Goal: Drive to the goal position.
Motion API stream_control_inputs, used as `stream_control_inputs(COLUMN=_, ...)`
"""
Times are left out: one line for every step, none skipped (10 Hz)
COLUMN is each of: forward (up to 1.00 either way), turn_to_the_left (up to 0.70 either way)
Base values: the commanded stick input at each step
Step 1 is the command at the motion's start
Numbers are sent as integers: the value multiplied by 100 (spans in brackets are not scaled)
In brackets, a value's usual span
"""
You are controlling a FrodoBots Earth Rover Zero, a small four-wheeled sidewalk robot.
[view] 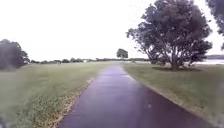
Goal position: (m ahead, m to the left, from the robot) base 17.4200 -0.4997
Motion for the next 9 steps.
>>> stream_control_inputs(forward=70, turn_to_the_left=0)
stream_control_inputs(forward=70, turn_to_the_left=0)
stream_control_inputs(forward=46, turn_to_the_left=0)
stream_control_inputs(forward=14, turn_to_the_left=0)
stream_control_inputs(forward=0, turn_to_the_left=0)
stream_control_inputs(forward=0, turn_to_the_left=0)
stream_control_inputs(forward=0, turn_to_the_left=0)
stream_control_inputs(forward=0, turn_to_the_left=0)
stream_control_inputs(forward=0, turn_to_the_left=0)
